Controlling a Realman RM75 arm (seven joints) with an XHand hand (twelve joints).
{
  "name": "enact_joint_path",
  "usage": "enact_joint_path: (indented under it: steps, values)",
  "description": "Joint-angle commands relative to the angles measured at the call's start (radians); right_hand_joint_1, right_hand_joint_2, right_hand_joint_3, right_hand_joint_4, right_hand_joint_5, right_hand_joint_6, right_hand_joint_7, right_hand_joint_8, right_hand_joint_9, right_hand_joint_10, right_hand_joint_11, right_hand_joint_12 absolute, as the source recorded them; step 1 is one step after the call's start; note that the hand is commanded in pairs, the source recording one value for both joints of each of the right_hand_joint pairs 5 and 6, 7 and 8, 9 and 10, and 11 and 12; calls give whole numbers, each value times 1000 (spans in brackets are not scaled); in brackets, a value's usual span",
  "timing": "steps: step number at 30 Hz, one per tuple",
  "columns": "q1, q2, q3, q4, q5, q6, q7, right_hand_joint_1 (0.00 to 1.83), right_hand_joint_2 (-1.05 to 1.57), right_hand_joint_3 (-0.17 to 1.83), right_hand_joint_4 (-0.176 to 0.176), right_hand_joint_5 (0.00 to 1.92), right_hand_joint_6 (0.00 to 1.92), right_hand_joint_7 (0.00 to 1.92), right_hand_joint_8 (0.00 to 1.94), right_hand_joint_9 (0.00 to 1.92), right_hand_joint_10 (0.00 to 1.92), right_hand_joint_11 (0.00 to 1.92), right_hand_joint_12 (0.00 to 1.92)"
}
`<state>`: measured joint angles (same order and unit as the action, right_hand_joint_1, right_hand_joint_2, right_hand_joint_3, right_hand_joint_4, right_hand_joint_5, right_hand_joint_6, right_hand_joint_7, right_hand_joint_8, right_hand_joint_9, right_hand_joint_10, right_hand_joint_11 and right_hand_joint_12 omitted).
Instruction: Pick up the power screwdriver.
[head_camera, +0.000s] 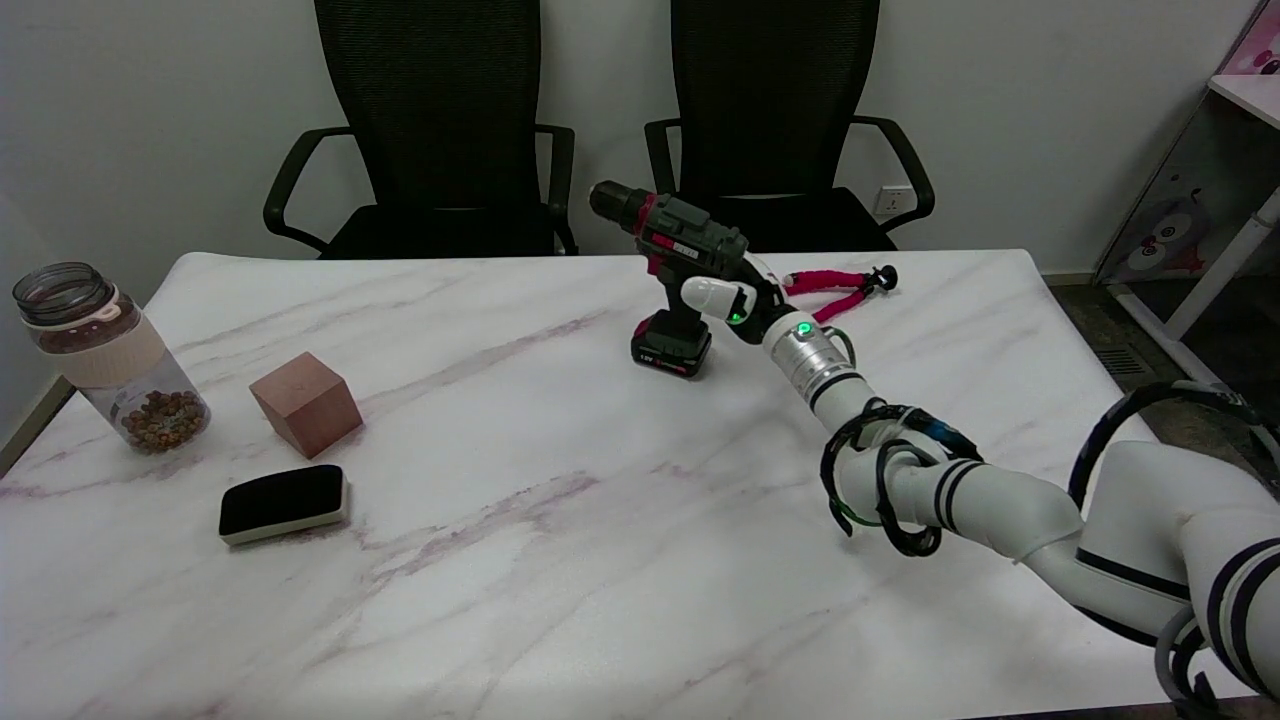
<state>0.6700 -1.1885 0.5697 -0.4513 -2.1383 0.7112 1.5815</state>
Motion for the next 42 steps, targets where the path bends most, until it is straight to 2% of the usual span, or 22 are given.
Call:
enact_joint_path:
  steps: [1,23,36,42]
  values:
    - [62,-71,-14,80,-2,-83,-23,924,-542,834,176,330,330,330,330,229,229,251,251]
    - [62,-92,-12,88,2,-94,-23,922,-525,814,176,352,352,352,352,253,253,270,270]
    - [53,-89,-1,78,6,-76,-23,933,-380,795,176,428,428,428,428,272,272,264,264]
    - [43,-82,1,72,21,-36,-14,967,-335,784,176,456,456,456,456,289,289,321,321]
